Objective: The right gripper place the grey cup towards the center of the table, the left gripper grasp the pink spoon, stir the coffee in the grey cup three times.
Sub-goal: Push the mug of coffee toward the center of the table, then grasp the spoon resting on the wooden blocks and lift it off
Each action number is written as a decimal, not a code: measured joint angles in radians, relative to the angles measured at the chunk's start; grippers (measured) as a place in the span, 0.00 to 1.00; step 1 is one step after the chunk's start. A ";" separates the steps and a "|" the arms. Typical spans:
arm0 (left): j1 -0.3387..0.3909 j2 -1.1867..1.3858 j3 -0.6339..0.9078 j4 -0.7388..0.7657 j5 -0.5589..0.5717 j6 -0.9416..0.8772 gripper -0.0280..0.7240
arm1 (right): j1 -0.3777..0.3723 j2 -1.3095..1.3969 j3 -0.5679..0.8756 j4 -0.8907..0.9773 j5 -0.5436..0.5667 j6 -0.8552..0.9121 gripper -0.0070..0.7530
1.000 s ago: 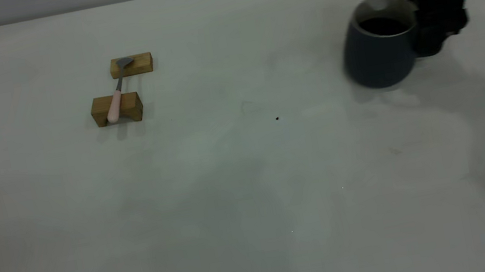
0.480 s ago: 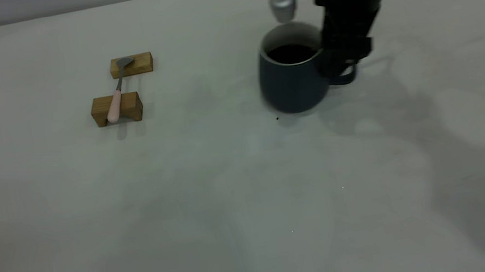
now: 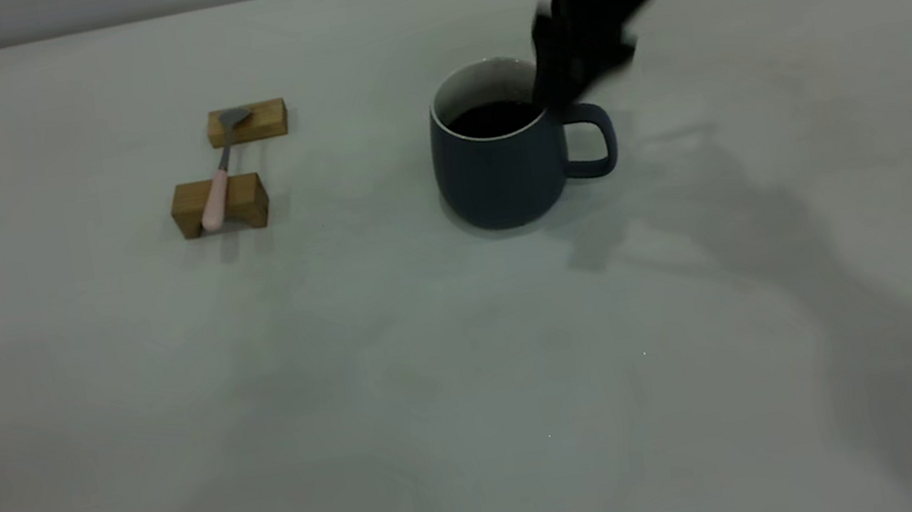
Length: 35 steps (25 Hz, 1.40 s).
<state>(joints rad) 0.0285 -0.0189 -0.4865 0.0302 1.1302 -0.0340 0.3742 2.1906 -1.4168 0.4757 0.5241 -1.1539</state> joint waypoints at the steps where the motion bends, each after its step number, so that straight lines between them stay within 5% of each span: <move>1: 0.000 0.000 0.000 0.000 0.000 0.000 0.61 | -0.014 -0.051 0.000 0.000 0.044 0.039 0.82; 7: 0.000 0.000 0.000 0.000 0.000 0.000 0.61 | -0.088 -0.380 0.000 -0.106 0.353 0.346 0.78; 13: 0.000 0.000 0.000 0.000 0.000 0.000 0.61 | -0.114 -0.707 0.002 -0.292 0.673 0.675 0.64; 18: 0.000 0.000 0.000 0.000 0.000 0.000 0.61 | -0.114 -0.954 0.061 -0.327 0.709 0.913 0.66; 25: 0.000 0.000 0.000 0.000 0.000 0.000 0.61 | -0.114 -1.319 0.211 -0.412 0.713 0.964 0.82; 31: 0.000 0.000 0.000 0.000 0.000 0.000 0.61 | -0.117 -1.615 0.366 -0.447 0.713 1.009 0.84; 35: 0.000 0.000 0.000 0.000 0.000 0.000 0.61 | -0.185 -1.833 0.521 -0.450 0.713 1.046 0.83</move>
<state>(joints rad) 0.0285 -0.0189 -0.4865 0.0302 1.1302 -0.0340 0.1889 0.3574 -0.8954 0.0258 1.2370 -0.1081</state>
